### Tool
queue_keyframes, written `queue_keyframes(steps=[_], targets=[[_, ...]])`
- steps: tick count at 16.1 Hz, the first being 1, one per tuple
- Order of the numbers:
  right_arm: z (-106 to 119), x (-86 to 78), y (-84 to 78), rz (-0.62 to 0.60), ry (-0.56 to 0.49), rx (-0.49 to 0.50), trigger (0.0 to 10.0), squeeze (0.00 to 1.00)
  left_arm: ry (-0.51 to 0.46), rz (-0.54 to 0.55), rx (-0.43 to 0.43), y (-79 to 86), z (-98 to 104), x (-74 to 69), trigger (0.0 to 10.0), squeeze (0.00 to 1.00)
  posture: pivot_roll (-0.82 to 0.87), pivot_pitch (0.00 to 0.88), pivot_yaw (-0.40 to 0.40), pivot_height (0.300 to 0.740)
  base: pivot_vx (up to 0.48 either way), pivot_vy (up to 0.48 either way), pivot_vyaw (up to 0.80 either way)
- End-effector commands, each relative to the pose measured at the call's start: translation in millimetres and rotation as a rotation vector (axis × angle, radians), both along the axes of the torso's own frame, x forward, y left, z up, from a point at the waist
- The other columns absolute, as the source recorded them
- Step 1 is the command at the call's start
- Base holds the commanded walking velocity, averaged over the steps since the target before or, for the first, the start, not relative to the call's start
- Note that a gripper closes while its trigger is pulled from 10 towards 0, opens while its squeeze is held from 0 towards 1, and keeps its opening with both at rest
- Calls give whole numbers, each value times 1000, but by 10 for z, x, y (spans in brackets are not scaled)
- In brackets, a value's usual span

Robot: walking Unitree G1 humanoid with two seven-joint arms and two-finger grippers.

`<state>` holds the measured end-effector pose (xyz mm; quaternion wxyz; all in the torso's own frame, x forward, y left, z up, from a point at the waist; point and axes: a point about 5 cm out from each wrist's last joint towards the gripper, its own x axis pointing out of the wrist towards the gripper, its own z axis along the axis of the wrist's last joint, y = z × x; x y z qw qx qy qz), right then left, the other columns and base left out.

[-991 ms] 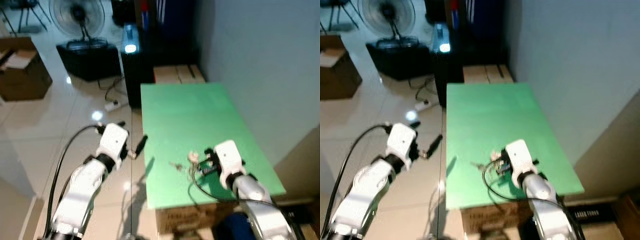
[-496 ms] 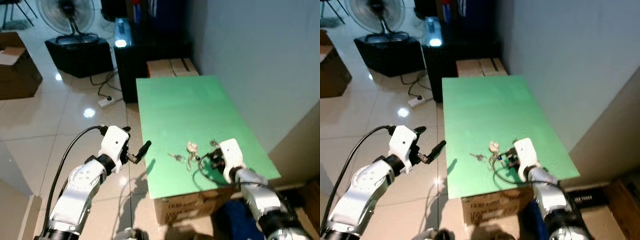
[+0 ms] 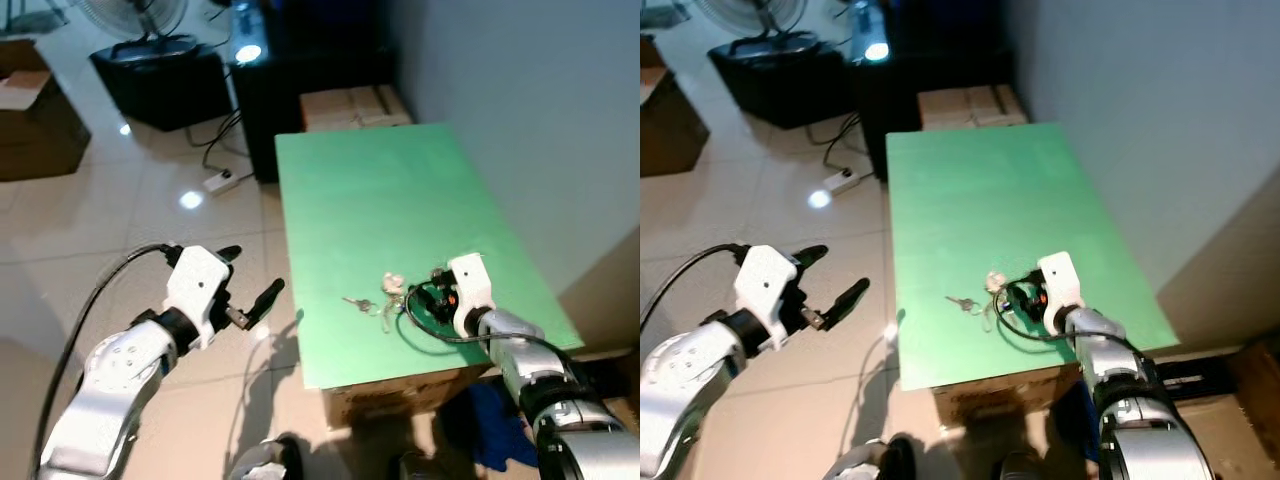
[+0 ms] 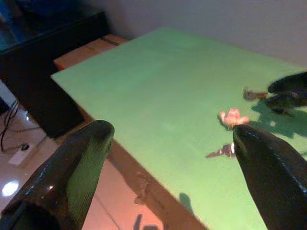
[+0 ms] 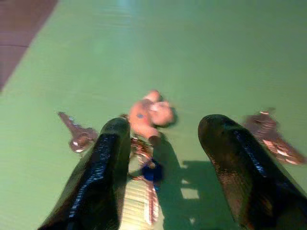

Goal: Hang keys on a hook

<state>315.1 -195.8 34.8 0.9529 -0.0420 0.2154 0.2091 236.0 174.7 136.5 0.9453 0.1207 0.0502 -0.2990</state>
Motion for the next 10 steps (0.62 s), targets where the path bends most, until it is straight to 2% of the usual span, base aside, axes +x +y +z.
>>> queue_keyframes(steps=[1,4,7,8,9,10], targets=[[-3,-7,-50,2,7,15,10000,1000,15,-6,6,45,47,-71,10000,0,94,201,83,740,0,0,0],[2,9,-141,-8,44,-28,10000,1000,27,-6,11,20,84,-126,10000,0,102,211,78,740,0,0,0],[40,35,-229,-57,72,30,10000,992,38,-8,23,22,137,-192,10000,0,122,229,83,740,0,0,0],[51,41,-226,-45,74,37,10000,357,42,-5,27,33,154,-208,10000,0,132,241,88,740,0,0,0],[57,47,-216,-36,77,44,10000,0,47,-5,34,50,167,-231,10000,0,143,253,93,740,0,0,0],[71,62,-204,-34,76,55,10000,0,53,-9,45,73,199,-258,10000,0,157,264,98,740,0,0,0]])
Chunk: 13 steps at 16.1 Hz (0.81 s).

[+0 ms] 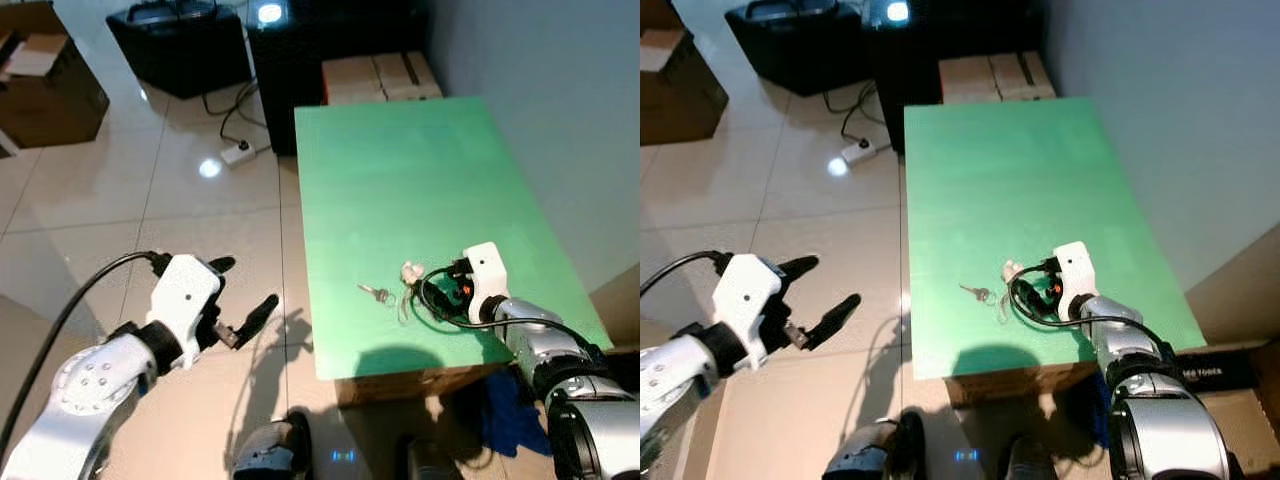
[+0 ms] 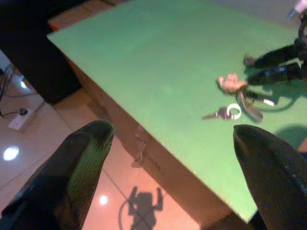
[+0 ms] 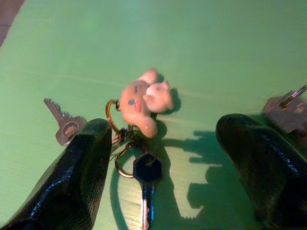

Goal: Hang keys on a hook

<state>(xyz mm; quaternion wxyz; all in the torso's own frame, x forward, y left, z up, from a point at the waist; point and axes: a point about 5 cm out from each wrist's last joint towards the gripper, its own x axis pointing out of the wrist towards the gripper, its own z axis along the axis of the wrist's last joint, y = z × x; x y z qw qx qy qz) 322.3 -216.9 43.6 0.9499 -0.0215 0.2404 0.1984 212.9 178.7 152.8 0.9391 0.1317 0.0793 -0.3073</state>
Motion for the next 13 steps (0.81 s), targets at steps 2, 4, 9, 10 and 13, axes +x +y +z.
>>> queue_keyframes(steps=[2,4,9,10,13], targets=[[12,20,29,-7,15,52,10000,0,2,-4,16,57,98,-40,10000,0,178,292,109,740,0,0,0],[15,34,55,6,29,40,10000,0,8,-10,26,80,134,-56,10000,0,187,314,111,740,0,0,0],[46,69,118,69,67,28,2667,0,30,-29,51,118,199,-72,10000,0,172,380,90,740,0,0,0],[43,61,106,83,80,20,1020,0,33,-35,44,108,205,-85,10000,0,161,390,85,740,0,0,0],[55,56,59,82,86,21,0,0,36,-42,29,92,220,-95,10000,0,136,415,73,740,0,0,0]])
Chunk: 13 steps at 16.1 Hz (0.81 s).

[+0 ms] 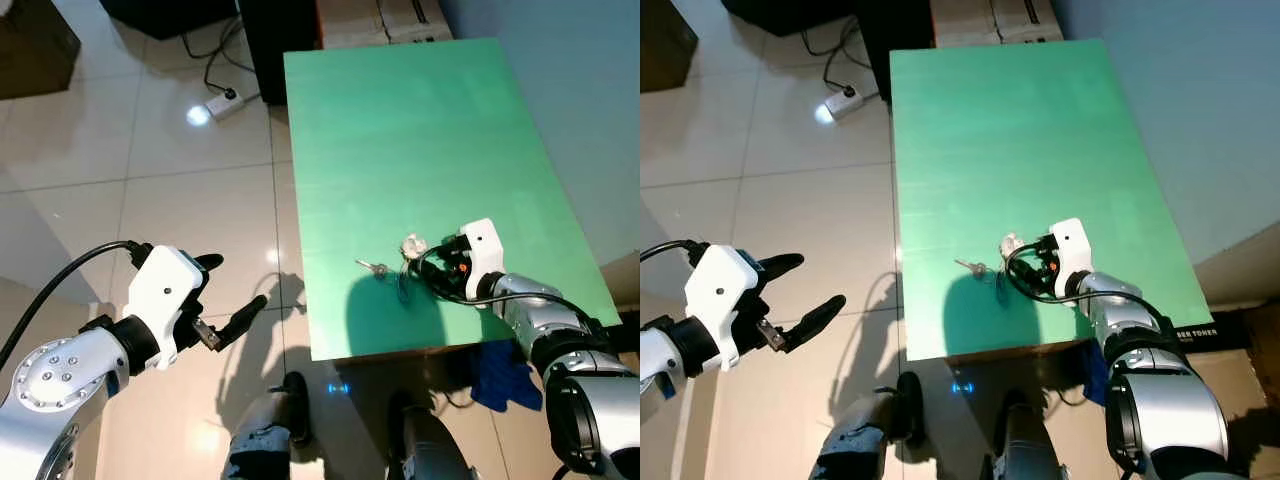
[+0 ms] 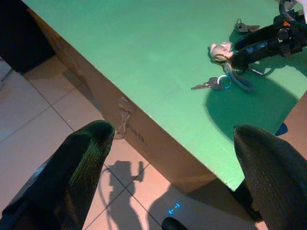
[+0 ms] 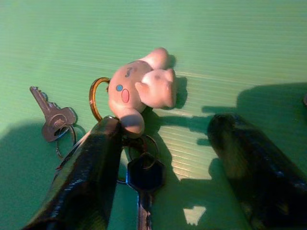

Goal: Hang keys on a hook

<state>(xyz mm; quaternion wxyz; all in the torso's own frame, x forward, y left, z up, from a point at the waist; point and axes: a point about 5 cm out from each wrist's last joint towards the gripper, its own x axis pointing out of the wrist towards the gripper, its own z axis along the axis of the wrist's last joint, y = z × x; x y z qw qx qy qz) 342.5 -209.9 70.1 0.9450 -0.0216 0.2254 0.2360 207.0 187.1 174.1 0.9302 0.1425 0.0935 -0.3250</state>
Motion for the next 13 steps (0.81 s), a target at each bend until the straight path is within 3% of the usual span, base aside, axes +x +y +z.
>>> queue_keyframes(steps=[1,13], targets=[[-204,-147,-24,12,111,-3,0,0,15,-3,-3,3,3,-41,10000,0,132,418,71,740,0,0,0],[-137,-151,-79,66,140,69,0,0,36,1,-32,-45,-47,-127,10000,0,82,427,35,740,0,0,0]])
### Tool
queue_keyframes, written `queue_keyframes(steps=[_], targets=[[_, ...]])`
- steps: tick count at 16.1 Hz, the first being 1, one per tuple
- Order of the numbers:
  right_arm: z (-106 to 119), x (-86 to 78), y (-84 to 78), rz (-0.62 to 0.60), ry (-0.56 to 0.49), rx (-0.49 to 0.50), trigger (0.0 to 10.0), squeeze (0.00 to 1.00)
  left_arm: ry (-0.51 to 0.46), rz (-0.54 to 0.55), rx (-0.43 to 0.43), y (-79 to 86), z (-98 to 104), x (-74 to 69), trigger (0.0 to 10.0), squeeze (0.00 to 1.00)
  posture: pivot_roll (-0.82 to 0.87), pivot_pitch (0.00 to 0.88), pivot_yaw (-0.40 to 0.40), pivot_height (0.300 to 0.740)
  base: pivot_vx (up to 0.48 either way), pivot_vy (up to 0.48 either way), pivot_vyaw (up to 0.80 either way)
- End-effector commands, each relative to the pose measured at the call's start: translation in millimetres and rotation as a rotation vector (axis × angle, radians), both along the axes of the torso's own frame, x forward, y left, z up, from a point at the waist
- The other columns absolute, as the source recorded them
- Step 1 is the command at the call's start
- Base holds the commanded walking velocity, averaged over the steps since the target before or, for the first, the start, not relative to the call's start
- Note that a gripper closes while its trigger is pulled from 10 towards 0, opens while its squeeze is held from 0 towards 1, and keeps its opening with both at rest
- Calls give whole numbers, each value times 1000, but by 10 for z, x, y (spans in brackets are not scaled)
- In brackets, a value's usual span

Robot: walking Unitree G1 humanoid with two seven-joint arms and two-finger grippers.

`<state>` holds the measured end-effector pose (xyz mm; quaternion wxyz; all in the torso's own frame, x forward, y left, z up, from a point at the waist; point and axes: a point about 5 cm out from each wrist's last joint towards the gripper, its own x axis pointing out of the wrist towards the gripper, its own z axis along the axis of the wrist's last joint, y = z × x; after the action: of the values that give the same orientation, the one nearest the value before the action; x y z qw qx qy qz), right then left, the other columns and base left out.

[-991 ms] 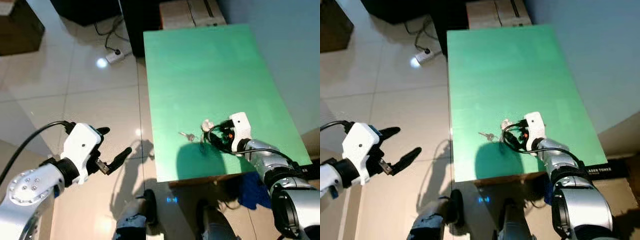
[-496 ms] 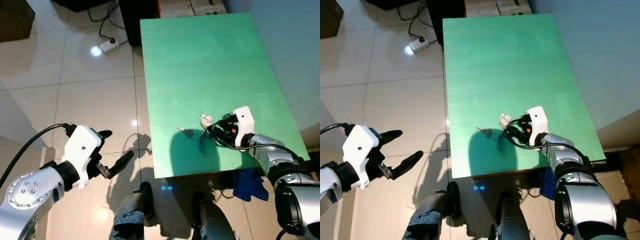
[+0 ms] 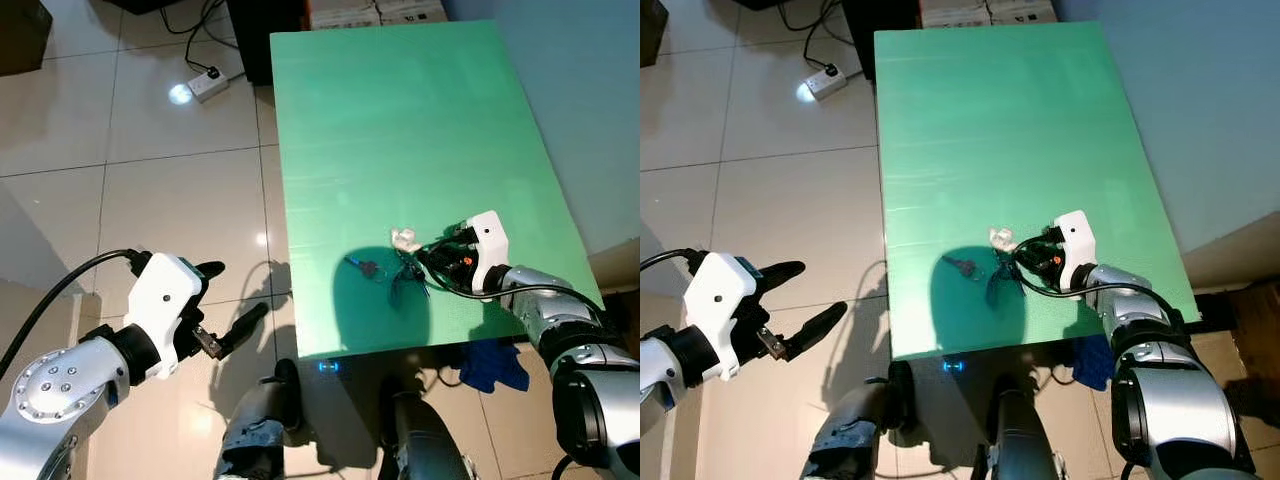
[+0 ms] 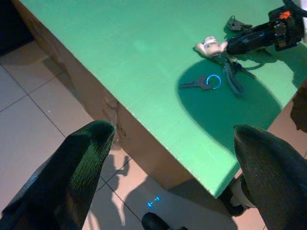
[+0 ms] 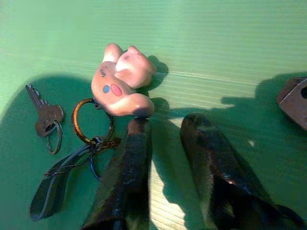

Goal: Hang keys on a hook

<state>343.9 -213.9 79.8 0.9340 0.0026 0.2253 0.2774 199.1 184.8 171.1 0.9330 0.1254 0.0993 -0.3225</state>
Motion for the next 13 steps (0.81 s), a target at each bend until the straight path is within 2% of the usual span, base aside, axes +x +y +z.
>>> queue_keyframes(steps=[1,7,9,13], targets=[[-225,-161,-43,-3,121,5,0,0,15,-6,-5,-20,-17,-55,10000,0,83,428,31,740,0,0,0],[-148,-125,-74,-15,85,56,0,0,-3,12,-4,-20,1,-25,10000,0,78,420,31,740,0,0,0],[-93,-110,-139,-25,55,57,0,0,-12,11,-8,-35,15,-9,10000,0,74,419,34,740,0,0,0],[155,-29,-286,-9,-25,87,0,0,-19,6,-21,-79,14,19,10000,0,58,421,35,740,0,0,0]])
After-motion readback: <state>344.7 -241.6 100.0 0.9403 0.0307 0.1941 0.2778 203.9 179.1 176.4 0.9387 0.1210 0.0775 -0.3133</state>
